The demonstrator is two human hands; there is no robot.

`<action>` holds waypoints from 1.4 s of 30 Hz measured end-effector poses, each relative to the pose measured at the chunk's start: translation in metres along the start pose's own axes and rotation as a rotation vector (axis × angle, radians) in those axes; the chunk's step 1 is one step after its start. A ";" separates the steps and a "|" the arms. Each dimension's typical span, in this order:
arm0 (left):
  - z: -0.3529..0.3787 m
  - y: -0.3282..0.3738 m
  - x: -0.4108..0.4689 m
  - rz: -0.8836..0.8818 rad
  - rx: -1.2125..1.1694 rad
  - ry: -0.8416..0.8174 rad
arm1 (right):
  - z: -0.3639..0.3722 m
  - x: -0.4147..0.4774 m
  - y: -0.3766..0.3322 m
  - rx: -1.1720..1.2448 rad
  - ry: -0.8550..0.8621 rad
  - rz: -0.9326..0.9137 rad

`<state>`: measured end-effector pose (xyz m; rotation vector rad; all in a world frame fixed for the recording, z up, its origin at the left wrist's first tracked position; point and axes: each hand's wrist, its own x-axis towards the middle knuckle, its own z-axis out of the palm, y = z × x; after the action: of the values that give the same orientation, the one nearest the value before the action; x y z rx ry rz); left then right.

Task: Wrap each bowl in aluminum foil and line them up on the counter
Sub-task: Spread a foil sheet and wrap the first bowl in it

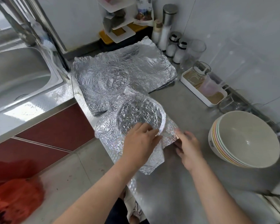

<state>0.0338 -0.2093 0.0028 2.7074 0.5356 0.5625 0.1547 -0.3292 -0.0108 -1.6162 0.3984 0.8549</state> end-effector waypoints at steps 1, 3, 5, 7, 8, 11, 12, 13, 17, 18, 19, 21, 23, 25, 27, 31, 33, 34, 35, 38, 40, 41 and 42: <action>0.003 0.002 0.002 -0.025 -0.002 0.005 | 0.001 0.001 -0.003 0.073 -0.051 0.050; 0.008 0.001 0.003 -0.049 -0.002 0.002 | 0.002 0.003 -0.005 0.131 -0.093 0.071; 0.010 -0.002 0.001 -0.034 0.008 -0.003 | 0.002 0.005 -0.006 0.133 -0.092 0.062; 0.012 -0.005 -0.001 0.025 0.046 0.001 | 0.001 0.007 -0.009 0.127 -0.071 0.033; 0.012 -0.006 -0.001 0.060 0.071 0.006 | 0.001 0.007 -0.011 0.122 -0.057 0.013; 0.015 -0.007 -0.001 0.129 0.156 0.030 | 0.002 0.008 -0.015 0.083 -0.015 -0.039; 0.015 -0.006 -0.001 0.133 0.175 0.025 | 0.003 0.010 -0.016 0.058 -0.008 -0.050; 0.015 -0.005 0.000 0.134 0.191 0.021 | 0.003 0.014 -0.015 -0.010 0.005 -0.071; 0.011 -0.003 0.000 0.120 0.175 -0.003 | 0.000 0.009 -0.017 -0.630 0.215 -0.420; 0.007 -0.004 -0.001 0.114 0.162 -0.011 | -0.001 0.003 -0.020 -0.751 0.268 -0.632; 0.004 -0.006 -0.002 0.117 0.152 -0.015 | 0.000 -0.003 -0.023 -0.830 0.280 -0.863; -0.006 -0.012 -0.006 0.120 0.119 -0.015 | 0.006 -0.013 -0.029 -0.976 0.156 -1.219; -0.016 -0.021 -0.012 0.117 0.097 -0.017 | 0.012 -0.013 -0.026 -1.164 -0.020 -1.410; -0.022 -0.028 -0.017 0.113 0.084 -0.029 | 0.014 -0.011 -0.022 -1.273 -0.176 -1.476; -0.022 -0.032 -0.021 0.128 0.073 -0.051 | 0.012 -0.010 -0.020 -1.309 -0.279 -1.526; -0.021 -0.037 -0.023 0.162 0.069 -0.069 | 0.009 -0.005 -0.024 -1.329 -0.417 -1.529; -0.019 -0.039 -0.022 0.178 0.073 -0.071 | 0.008 -0.002 -0.023 -1.350 -0.460 -1.547; -0.018 -0.039 -0.022 0.187 0.076 -0.073 | 0.009 -0.001 -0.022 -1.358 -0.471 -1.560; -0.016 -0.040 -0.022 0.197 0.079 -0.073 | 0.010 -0.001 -0.022 -1.361 -0.476 -1.578; -0.009 -0.042 -0.022 0.245 0.108 -0.064 | 0.011 0.001 -0.023 -1.381 -0.476 -1.652; -0.003 -0.040 -0.022 0.279 0.146 -0.051 | 0.011 0.004 -0.027 -1.407 -0.473 -1.708; 0.000 -0.036 -0.022 0.279 0.165 -0.045 | 0.009 0.007 -0.029 -1.423 -0.484 -1.733; 0.001 -0.031 -0.020 0.264 0.182 -0.037 | 0.008 0.010 -0.032 -1.440 -0.492 -1.759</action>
<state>0.0078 -0.1908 -0.0165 2.9793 0.2303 0.5519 0.1808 -0.3116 0.0040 -1.9200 -2.1484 -0.0979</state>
